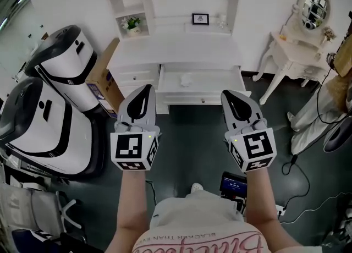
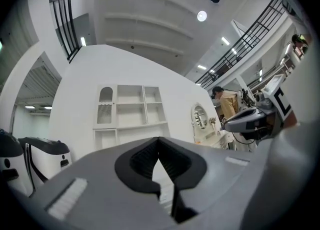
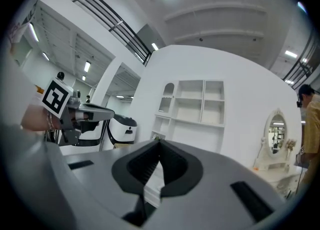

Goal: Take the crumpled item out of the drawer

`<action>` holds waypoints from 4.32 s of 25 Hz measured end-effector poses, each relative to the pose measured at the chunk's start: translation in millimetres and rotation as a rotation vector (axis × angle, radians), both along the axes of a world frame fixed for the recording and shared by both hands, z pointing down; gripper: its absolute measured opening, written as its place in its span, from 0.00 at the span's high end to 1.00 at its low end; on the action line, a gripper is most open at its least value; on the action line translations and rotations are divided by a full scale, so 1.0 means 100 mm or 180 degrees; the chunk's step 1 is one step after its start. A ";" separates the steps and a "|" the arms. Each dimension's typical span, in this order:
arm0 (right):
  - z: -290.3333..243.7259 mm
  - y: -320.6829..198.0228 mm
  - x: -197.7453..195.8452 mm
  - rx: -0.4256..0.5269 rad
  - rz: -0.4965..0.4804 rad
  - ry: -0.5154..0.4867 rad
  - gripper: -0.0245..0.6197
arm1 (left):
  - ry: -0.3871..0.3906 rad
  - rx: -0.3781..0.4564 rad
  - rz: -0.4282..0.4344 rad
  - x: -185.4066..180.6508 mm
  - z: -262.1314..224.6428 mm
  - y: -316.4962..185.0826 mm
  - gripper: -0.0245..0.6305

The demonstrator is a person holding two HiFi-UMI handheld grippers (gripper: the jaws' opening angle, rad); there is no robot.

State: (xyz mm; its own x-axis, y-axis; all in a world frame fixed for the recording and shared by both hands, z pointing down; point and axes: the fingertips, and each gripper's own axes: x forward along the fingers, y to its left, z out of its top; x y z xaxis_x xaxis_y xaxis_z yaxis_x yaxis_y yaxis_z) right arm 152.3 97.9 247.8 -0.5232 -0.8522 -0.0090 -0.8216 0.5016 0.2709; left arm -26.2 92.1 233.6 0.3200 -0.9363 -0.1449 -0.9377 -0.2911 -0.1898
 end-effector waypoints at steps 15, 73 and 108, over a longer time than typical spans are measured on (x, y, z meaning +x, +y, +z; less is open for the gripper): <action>0.22 -0.82 -0.05 -0.0203 -0.0193 0.0029 0.95 | 0.0054 -0.0148 -0.0153 -0.06 0.22 -0.70 0.95; 2.01 -4.24 -0.75 -0.2079 0.0192 0.0156 0.54 | 0.0044 -0.0955 0.0313 -0.82 1.27 -4.35 0.95; 4.84 -4.72 -0.75 -0.3972 0.0317 0.0460 0.73 | -0.0035 -0.1593 0.0212 -0.81 2.37 -4.56 0.95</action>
State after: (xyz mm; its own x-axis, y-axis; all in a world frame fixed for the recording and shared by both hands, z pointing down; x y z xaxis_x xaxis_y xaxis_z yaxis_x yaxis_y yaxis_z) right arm 77.2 -374.3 731.8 -0.3853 -0.2749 0.8809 -0.8730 0.4179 -0.2515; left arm -107.0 -363.8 470.9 0.3803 -0.8676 0.3203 -0.9127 -0.4080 -0.0216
